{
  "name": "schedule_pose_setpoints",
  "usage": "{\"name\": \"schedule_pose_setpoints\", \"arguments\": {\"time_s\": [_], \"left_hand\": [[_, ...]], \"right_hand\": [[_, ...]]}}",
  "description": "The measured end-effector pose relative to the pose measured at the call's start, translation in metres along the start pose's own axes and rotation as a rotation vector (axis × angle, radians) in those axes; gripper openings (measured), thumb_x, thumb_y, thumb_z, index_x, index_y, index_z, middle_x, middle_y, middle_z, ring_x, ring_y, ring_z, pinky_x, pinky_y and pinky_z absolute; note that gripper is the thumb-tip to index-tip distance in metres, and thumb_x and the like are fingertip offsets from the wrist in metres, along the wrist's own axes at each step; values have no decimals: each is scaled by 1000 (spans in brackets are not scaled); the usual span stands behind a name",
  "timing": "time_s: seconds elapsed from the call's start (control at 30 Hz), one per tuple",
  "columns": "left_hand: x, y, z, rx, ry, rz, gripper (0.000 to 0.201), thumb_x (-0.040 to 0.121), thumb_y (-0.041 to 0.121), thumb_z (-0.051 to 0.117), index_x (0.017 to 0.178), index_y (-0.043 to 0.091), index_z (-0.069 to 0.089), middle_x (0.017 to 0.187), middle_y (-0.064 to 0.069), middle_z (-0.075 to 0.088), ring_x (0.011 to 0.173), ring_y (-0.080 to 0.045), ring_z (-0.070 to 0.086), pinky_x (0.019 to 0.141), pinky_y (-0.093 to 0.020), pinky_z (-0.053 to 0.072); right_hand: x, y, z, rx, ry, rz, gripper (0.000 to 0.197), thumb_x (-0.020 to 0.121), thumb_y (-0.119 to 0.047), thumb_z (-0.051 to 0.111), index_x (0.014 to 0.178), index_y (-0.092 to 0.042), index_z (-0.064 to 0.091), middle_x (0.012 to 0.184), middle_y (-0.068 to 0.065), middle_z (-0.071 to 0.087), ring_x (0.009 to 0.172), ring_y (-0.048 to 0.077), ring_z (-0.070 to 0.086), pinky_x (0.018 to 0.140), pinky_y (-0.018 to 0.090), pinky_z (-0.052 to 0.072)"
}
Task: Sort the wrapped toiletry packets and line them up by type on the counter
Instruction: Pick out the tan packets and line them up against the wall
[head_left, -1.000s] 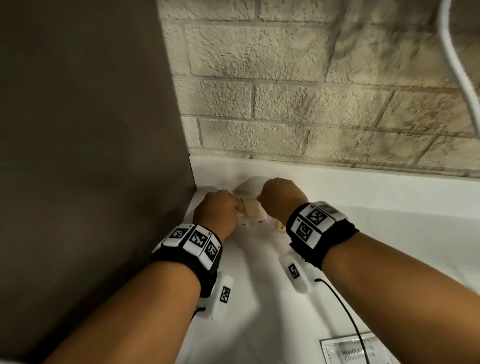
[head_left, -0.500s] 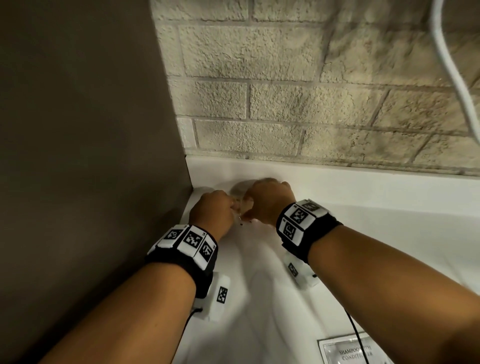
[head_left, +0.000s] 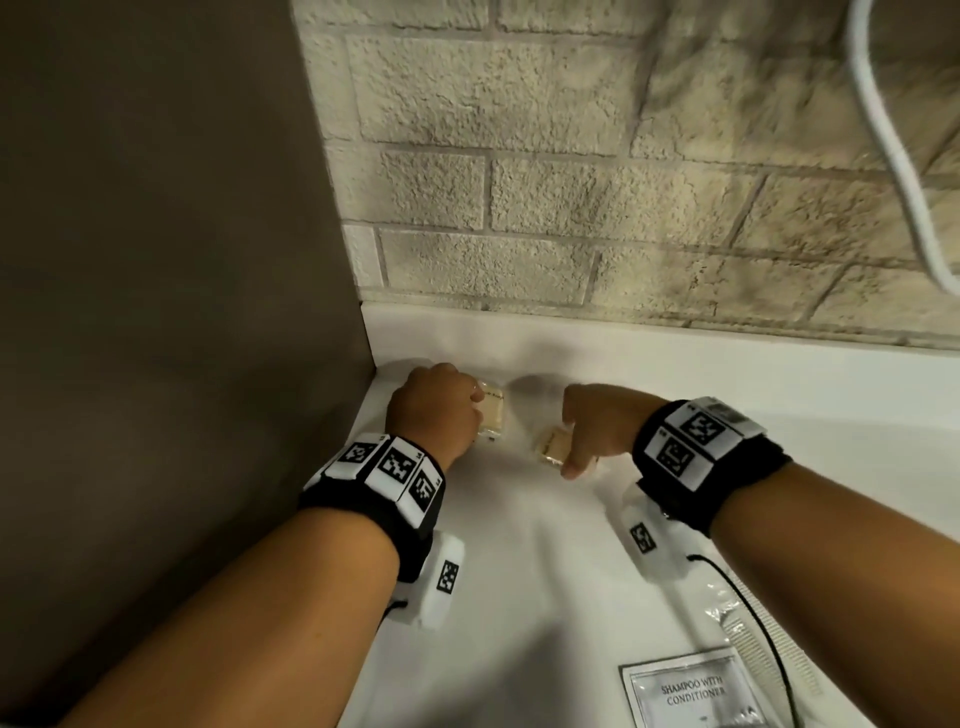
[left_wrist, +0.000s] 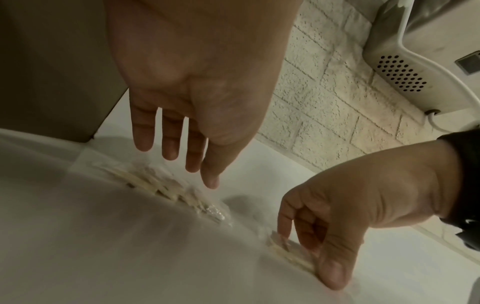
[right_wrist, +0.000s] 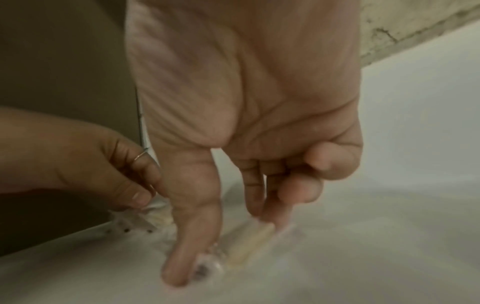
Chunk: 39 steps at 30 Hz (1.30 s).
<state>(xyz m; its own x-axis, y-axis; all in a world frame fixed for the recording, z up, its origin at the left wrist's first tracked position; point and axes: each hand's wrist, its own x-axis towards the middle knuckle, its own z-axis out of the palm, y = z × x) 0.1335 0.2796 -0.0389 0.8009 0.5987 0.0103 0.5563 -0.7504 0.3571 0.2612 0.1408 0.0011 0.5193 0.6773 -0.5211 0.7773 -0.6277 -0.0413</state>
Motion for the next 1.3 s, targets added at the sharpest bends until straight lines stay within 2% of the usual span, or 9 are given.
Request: {"name": "schedule_pose_setpoints", "arguments": {"time_s": [0.07, 0.13, 0.27, 0.37, 0.5, 0.63, 0.77, 1.07, 1.3], "left_hand": [[0, 2, 0, 2, -7, -5, 27, 88, 21, 57, 111, 24, 72, 120, -2, 60, 114, -25, 53, 93, -37, 48], [-1, 3, 1, 15, -14, -11, 26, 89, 21, 57, 109, 25, 72, 119, -2, 60, 113, -25, 54, 92, -36, 49], [-1, 5, 0, 12, -17, -26, 23, 89, 21, 58, 104, 27, 74, 118, -1, 61, 112, -25, 55, 93, -37, 50], [-3, 5, -1, 2, -25, -27, 26, 90, 17, 56, 106, 26, 73, 120, -2, 61, 115, -26, 54, 95, -39, 49], [-3, 4, -5, -11, -13, -13, 27, 88, 11, 53, 102, 21, 74, 116, -6, 62, 113, -29, 55, 90, -38, 50], [-2, -6, -15, 35, -13, -98, 31, 81, 3, 50, 107, 12, 65, 118, -12, 56, 111, -34, 53, 90, -41, 49], [-8, -6, -27, 203, -93, -271, 33, 89, 1, 45, 120, 4, 55, 131, -17, 47, 121, -34, 49, 97, -41, 44], [-5, -8, -21, 242, -173, -297, 30, 87, -3, 47, 110, 3, 65, 124, -16, 56, 113, -35, 57, 95, -39, 49], [-2, -15, -20, 183, -149, -260, 34, 86, 2, 49, 117, 9, 59, 128, -15, 51, 116, -33, 54, 97, -40, 48]], "right_hand": [[10, -2, 3, -51, 4, 6, 38, 67, -40, 81, 73, -10, 59, 66, -3, 57, 74, 23, 59, 78, 32, 53], [11, -6, -3, -68, -18, 56, 42, 76, -41, 74, 57, -12, 50, 48, -4, 51, 57, 19, 51, 70, 28, 47], [18, -8, -10, 485, -24, 100, 22, 93, -20, 57, 85, -1, 63, 61, 6, 59, 52, 17, 52, 60, 26, 46], [17, -20, -9, 1027, 42, 122, 9, 93, 1, 53, 86, 2, 58, 65, 14, 59, 43, 18, 58, 40, 23, 46], [27, -20, -4, 660, 140, 108, 18, 95, -6, 48, 106, 1, 61, 90, 17, 73, 78, 30, 73, 74, 38, 60], [15, -20, -2, 349, 356, -29, 28, 86, -24, 66, 113, -18, 65, 119, 4, 63, 110, 23, 61, 92, 32, 49], [6, -34, 2, 208, 292, -125, 46, 76, -37, 75, 117, -21, 63, 125, 1, 57, 113, 21, 55, 95, 32, 46], [-2, -46, 1, 161, 309, -165, 48, 77, -30, 76, 121, -23, 60, 121, 2, 57, 108, 22, 58, 82, 30, 46], [5, -46, 3, 183, 323, -154, 55, 73, -33, 78, 124, -26, 59, 124, 0, 56, 112, 23, 57, 90, 34, 49]]}}
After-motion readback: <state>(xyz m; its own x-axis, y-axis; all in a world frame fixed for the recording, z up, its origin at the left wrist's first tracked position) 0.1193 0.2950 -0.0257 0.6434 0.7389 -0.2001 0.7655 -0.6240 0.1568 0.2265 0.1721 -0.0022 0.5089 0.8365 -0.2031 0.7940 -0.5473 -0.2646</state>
